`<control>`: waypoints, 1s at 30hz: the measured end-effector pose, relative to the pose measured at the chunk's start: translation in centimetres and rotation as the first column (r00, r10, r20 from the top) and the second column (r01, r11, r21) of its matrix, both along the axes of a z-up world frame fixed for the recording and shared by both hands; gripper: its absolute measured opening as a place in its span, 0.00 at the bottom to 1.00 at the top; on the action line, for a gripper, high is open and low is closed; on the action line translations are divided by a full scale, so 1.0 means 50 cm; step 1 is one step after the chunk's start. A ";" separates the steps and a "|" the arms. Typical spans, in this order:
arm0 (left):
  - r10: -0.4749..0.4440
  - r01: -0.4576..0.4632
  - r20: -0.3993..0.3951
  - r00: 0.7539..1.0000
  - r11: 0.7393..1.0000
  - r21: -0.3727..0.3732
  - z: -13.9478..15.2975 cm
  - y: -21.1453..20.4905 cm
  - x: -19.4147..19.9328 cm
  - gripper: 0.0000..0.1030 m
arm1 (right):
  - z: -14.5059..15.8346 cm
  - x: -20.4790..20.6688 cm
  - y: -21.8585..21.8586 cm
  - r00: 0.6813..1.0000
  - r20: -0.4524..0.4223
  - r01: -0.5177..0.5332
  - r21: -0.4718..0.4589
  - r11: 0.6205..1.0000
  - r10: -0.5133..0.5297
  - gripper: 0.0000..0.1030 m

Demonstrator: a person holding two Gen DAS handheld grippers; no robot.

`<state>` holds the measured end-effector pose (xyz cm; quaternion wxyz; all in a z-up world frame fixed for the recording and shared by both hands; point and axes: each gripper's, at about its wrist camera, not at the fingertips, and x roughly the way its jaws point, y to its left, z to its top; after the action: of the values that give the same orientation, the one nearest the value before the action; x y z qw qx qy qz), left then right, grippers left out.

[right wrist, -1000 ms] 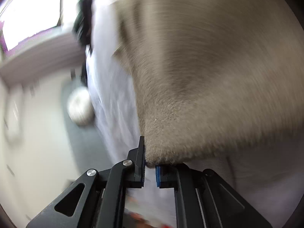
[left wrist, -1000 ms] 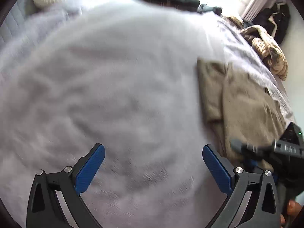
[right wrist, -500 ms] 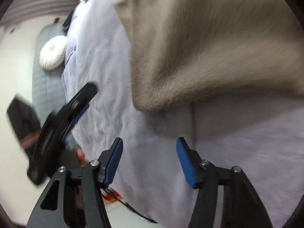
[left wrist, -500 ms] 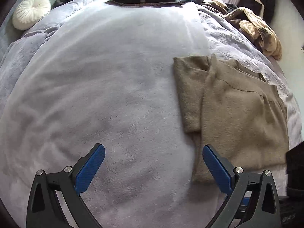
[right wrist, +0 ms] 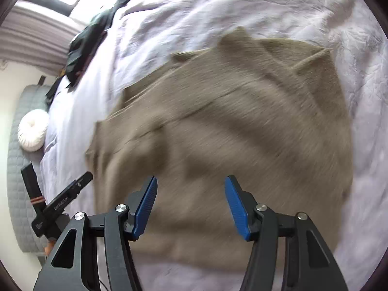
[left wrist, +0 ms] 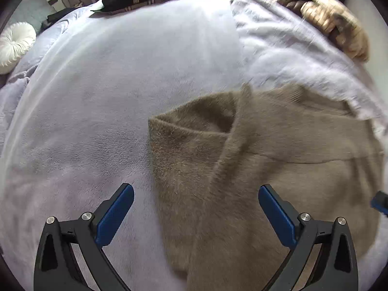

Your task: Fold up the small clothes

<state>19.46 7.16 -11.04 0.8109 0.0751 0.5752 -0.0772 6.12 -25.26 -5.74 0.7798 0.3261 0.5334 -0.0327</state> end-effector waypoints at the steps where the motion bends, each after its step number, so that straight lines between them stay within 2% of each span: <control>1: 0.009 -0.009 -0.018 1.000 1.000 0.025 -0.020 -0.002 0.007 1.00 | -0.026 0.008 -0.023 0.999 -0.032 0.010 -0.015 1.000 -0.010 0.60; 3: 0.032 -0.033 -0.052 0.998 0.999 -0.019 -0.048 0.013 0.019 1.00 | -0.060 0.008 -0.047 0.998 -0.063 0.000 -0.016 1.000 -0.002 0.55; 5: 0.063 -0.068 -0.076 0.995 0.996 -0.065 -0.050 0.039 0.029 1.00 | -0.063 -0.005 -0.065 0.999 -0.044 -0.025 -0.012 1.000 0.024 0.51; 8: 0.079 -0.080 -0.055 0.995 0.997 -0.020 -0.035 0.059 0.034 1.00 | -0.039 -0.026 -0.081 0.999 -0.032 -0.027 -0.085 0.996 0.025 0.52; 10: 0.084 -0.085 -0.063 0.994 0.996 -0.009 -0.024 0.070 0.031 1.00 | -0.036 -0.046 -0.114 0.999 -0.043 0.022 -0.102 0.995 -0.026 0.53; 12: 0.086 -0.087 -0.073 0.994 0.996 -0.006 -0.008 0.077 0.017 1.00 | -0.032 -0.080 -0.153 0.996 -0.043 0.075 -0.070 0.995 -0.079 0.54; 16: 0.069 -0.072 -0.092 0.993 0.997 -0.033 0.025 0.083 -0.031 1.00 | -0.017 -0.120 -0.162 0.996 -0.029 0.087 -0.039 0.995 -0.088 0.67; 20: 0.041 -0.046 -0.101 0.994 0.998 -0.042 0.051 0.076 -0.093 1.00 | -0.013 -0.175 -0.150 0.995 -0.025 0.102 0.030 0.994 -0.101 0.67; 24: 0.022 -0.029 -0.128 0.992 0.998 -0.055 0.063 0.066 -0.150 1.00 | -0.035 -0.230 -0.114 0.992 -0.049 0.122 0.115 0.986 -0.117 0.67; 30: 0.021 -0.033 -0.180 0.983 0.997 -0.066 0.061 0.047 -0.242 1.00 | -0.061 -0.269 -0.063 0.991 -0.080 0.124 0.174 0.977 -0.111 0.68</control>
<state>7.38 9.52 -8.00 0.7589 0.0323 0.6438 -0.0923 -7.33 -28.40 -8.79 0.7250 0.4244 0.5408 -0.0421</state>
